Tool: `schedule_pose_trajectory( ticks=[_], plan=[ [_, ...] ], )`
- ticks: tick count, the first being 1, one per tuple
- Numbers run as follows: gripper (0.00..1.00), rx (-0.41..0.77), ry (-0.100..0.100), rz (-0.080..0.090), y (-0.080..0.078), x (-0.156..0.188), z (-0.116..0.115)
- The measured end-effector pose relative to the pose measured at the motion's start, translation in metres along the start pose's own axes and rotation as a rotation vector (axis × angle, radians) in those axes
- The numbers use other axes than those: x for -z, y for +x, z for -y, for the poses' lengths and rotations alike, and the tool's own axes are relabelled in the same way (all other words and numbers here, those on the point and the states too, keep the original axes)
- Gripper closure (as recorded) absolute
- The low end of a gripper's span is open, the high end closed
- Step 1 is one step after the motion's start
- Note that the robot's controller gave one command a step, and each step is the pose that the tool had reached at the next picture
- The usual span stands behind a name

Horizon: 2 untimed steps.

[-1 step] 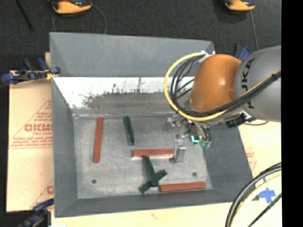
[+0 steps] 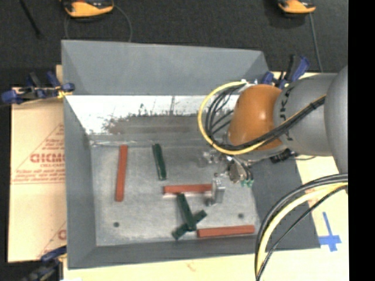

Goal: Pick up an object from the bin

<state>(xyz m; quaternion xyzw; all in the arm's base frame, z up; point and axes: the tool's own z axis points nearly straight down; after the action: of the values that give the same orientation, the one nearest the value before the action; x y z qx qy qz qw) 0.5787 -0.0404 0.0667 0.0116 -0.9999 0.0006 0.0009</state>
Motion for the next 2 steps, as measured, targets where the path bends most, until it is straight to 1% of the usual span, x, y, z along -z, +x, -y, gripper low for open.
schedule_pose_trajectory(
  ticks=[1, 2],
  plan=[
    [1.0, 0.001, 0.0, 0.006, -0.001, 0.004, -0.001],
    [1.0, 0.235, 0.001, 0.012, 0.01, 0.132, -0.014]
  ],
)
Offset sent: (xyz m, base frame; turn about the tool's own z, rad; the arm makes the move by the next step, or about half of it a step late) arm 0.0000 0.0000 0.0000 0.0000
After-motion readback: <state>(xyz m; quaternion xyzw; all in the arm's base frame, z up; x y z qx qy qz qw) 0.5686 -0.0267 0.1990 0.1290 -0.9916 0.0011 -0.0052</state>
